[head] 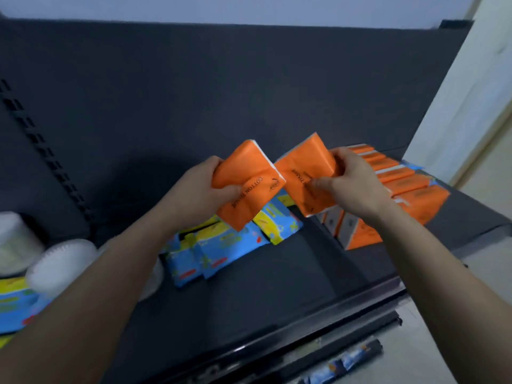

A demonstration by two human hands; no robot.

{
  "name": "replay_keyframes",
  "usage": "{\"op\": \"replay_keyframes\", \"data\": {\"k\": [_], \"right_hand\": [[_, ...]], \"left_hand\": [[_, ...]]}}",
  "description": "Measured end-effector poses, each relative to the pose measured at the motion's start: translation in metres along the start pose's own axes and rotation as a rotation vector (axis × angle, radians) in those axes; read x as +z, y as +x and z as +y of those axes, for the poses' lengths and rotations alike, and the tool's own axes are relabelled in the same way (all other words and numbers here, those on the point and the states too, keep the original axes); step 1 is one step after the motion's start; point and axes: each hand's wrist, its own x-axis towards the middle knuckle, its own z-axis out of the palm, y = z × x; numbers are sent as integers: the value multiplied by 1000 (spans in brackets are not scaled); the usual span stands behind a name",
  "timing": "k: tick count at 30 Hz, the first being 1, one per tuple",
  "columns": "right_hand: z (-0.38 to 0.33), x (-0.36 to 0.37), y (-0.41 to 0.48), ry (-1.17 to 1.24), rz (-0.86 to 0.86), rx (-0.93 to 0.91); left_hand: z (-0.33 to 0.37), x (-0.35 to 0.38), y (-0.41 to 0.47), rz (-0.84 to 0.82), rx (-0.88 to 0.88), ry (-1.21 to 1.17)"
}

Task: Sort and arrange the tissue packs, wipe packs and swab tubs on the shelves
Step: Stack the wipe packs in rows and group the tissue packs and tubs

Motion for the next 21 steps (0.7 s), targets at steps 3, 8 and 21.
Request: {"op": "replay_keyframes", "data": {"k": [3,8,21], "right_hand": [[21,-34,6,59,-22,10],[40,-58,10,188,-94,41],[56,-93,-8,10,-228,35]], "left_hand": [[22,29,1,-18,-20,5],[42,54,-5,-71,-70,25],[48,86,1,-276,-23,114]]}}
